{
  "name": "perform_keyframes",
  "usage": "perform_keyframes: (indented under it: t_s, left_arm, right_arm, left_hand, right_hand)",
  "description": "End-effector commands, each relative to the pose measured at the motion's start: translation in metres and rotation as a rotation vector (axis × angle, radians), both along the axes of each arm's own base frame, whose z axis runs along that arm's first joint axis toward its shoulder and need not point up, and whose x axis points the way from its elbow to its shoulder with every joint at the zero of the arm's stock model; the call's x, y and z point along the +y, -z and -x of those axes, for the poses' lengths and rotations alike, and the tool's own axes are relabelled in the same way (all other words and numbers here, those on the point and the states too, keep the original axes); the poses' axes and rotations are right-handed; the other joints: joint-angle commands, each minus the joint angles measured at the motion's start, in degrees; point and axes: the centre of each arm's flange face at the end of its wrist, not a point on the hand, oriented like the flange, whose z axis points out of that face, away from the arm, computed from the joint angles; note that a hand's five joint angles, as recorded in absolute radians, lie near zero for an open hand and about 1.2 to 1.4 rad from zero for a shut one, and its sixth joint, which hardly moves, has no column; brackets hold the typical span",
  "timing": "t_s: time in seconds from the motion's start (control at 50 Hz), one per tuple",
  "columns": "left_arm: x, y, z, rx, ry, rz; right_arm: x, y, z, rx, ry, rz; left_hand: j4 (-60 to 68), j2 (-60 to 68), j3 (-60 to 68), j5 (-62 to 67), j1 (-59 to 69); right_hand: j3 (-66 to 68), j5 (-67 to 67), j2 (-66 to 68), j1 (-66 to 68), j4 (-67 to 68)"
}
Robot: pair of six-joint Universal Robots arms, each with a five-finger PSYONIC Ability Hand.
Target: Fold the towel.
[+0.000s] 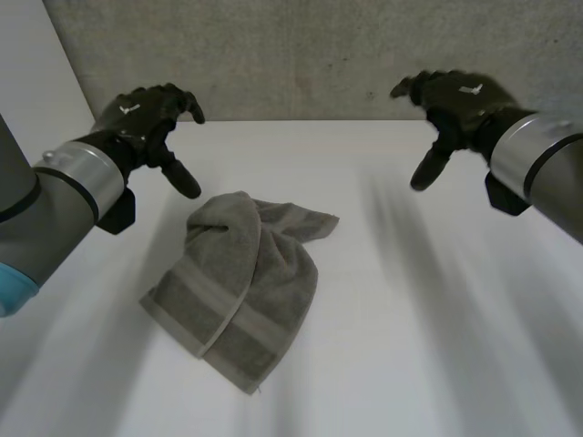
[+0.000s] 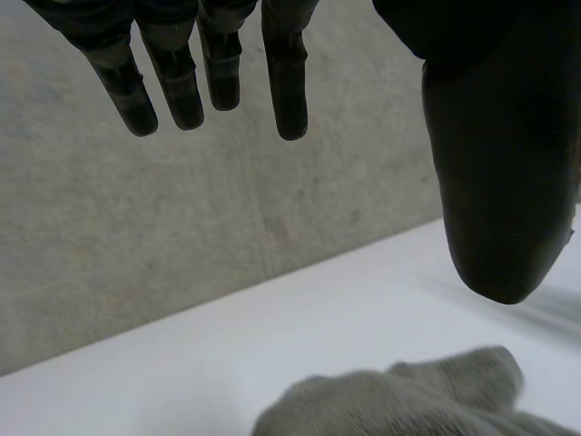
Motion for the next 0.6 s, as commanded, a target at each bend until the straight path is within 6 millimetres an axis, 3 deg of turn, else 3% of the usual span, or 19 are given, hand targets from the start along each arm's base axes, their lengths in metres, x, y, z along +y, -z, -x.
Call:
perform_keyframes:
  t_s: [0.02,0.06,0.08,0.12,0.14,0.18,0.2,0.24,0.32,0.36,0.38,0.42,0.44,0.46,0.48,0.52,0.54,0.58,0.6]
  left_arm:
    - [0.016,0.032,0.004,-0.121,0.106,-0.045]
    - [0.021,0.042,0.002,-0.159,0.123,-0.060]
    - [0.025,0.051,-0.001,-0.190,0.133,-0.075]
    - [0.030,0.065,-0.003,-0.226,0.147,-0.083]
    - [0.030,0.065,-0.003,-0.227,0.147,-0.083]
    - [0.031,0.069,-0.007,-0.229,0.140,-0.080]
    - [0.030,0.072,-0.011,-0.227,0.125,-0.076]
    - [0.025,0.078,-0.020,-0.223,0.095,-0.073]
    - [0.024,0.085,-0.026,-0.221,0.076,-0.068]
    - [0.024,0.083,-0.026,-0.220,0.074,-0.062]
    - [0.024,0.083,-0.026,-0.220,0.074,-0.062]
    - [0.024,0.079,-0.027,-0.216,0.071,-0.049]
    - [0.025,0.076,-0.027,-0.212,0.071,-0.038]
    - [0.026,0.073,-0.027,-0.210,0.070,-0.029]
    - [0.026,0.073,-0.027,-0.210,0.070,-0.029]
    - [0.029,0.066,-0.027,-0.203,0.071,-0.009]
    - [0.029,0.066,-0.027,-0.203,0.071,-0.009]
    - [0.030,0.062,-0.026,-0.198,0.075,0.006]
    - [0.034,0.056,-0.023,-0.187,0.094,0.024]
  right_arm:
    - [0.008,0.052,-0.023,0.130,-0.225,-0.116]
    - [0.017,0.076,-0.045,0.142,-0.303,-0.167]
    - [0.017,0.076,-0.045,0.142,-0.304,-0.167]
    - [0.020,0.102,-0.070,0.145,-0.355,-0.188]
    - [0.020,0.103,-0.070,0.145,-0.355,-0.189]
    - [0.015,0.131,-0.090,0.127,-0.352,-0.214]
    - [0.015,0.131,-0.090,0.127,-0.352,-0.214]
    - [0.010,0.158,-0.108,0.114,-0.317,-0.242]
    - [0.013,0.181,-0.125,0.135,-0.297,-0.247]
    - [0.014,0.191,-0.137,0.146,-0.283,-0.229]
    - [0.014,0.191,-0.137,0.146,-0.282,-0.229]
    - [0.013,0.193,-0.141,0.144,-0.278,-0.218]
    - [0.012,0.189,-0.144,0.137,-0.279,-0.202]
    - [0.011,0.182,-0.146,0.127,-0.280,-0.185]
    - [0.011,0.182,-0.146,0.127,-0.280,-0.185]
    - [0.008,0.146,-0.149,0.066,-0.279,-0.124]
    - [0.008,0.146,-0.149,0.066,-0.279,-0.123]
    - [0.009,0.092,-0.146,-0.013,-0.267,-0.031]
    - [0.009,0.092,-0.146,-0.014,-0.267,-0.030]
  left_hand:
    - [-4.1,-3.6,-4.0,-2.3,-4.5]
    - [-4.1,-3.6,-4.0,-2.3,-4.5]
    - [-4.1,-3.6,-4.0,-2.3,-4.5]
    - [-4.1,-3.6,-4.0,-2.3,-4.5]
    - [-4.1,-3.6,-4.0,-2.3,-4.5]
    - [-4.1,-3.6,-4.0,-2.3,-4.5]
    - [-4.1,-3.6,-4.0,-2.3,-4.5]
    - [-4.1,-3.6,-4.0,-2.3,-4.5]
    - [-4.1,-3.6,-4.0,-2.3,-4.5]
    - [-4.1,-3.6,-4.0,-2.3,-4.5]
    - [-4.1,-3.6,-4.0,-2.3,-4.5]
    - [-4.1,-3.6,-4.0,-2.3,-4.5]
    - [-4.3,-3.8,-4.2,-2.5,-4.7]
    - [-4.1,-3.6,-4.0,-2.3,-4.5]
    - [-4.1,-3.6,-4.0,-2.3,-4.5]
    - [-4.1,-3.6,-4.0,-2.3,-4.5]
    - [-4.1,-3.6,-4.0,-2.3,-4.5]
    - [-4.1,-3.6,-4.0,-2.3,-4.5]
    - [-4.1,-3.6,-4.0,-2.3,-4.5]
  right_hand:
    - [-3.7,-3.0,-3.5,-3.0,-4.3]
    - [-3.7,-3.0,-3.5,-3.0,-4.3]
    - [-3.7,-3.0,-3.5,-3.0,-4.3]
    - [-3.7,-3.0,-3.5,-3.0,-4.3]
    - [-3.7,-3.0,-3.5,-3.0,-4.3]
    - [-3.7,-3.0,-3.5,-3.0,-4.3]
    - [-3.7,-3.0,-3.5,-3.0,-4.3]
    - [-3.7,-3.0,-3.5,-3.0,-4.3]
    - [-1.5,-0.8,-1.2,-0.8,-2.1]
    - [15.6,16.3,15.9,16.3,15.0]
    - [15.7,16.4,16.0,16.4,15.1]
    - [28.1,28.8,28.4,28.8,27.5]
    - [51.5,52.2,51.7,52.2,50.9]
    - [66.1,66.8,66.4,66.8,65.5]
    - [66.3,67.0,66.5,67.0,65.7]
    - [66.3,67.0,66.5,67.0,65.7]
    - [66.3,67.0,66.5,67.0,65.7]
    - [66.3,67.0,66.5,67.0,65.7]
    - [66.3,67.0,66.5,67.0,65.7]
